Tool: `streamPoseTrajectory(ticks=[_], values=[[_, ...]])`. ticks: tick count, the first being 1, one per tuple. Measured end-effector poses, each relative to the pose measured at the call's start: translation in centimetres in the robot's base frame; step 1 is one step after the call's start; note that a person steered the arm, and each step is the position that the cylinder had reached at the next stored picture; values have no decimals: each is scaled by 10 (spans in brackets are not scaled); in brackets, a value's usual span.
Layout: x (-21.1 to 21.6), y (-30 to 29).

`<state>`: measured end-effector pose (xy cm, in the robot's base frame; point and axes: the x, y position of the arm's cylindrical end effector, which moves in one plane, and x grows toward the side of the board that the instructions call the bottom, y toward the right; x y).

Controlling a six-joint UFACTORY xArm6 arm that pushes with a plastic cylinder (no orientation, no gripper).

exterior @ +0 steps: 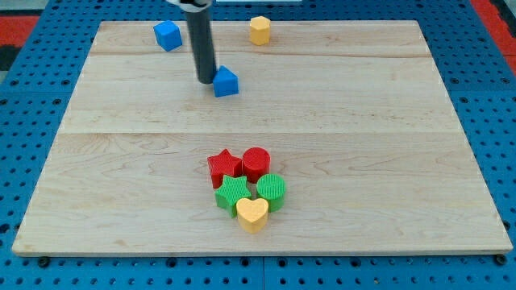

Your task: Push the triangle into the group of blocks at the bottom center

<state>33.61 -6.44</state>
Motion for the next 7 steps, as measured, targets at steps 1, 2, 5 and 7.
streamPoseTrajectory(ticks=[1, 2, 5, 7], values=[[4, 29], [-4, 47], [43, 90], [54, 130]])
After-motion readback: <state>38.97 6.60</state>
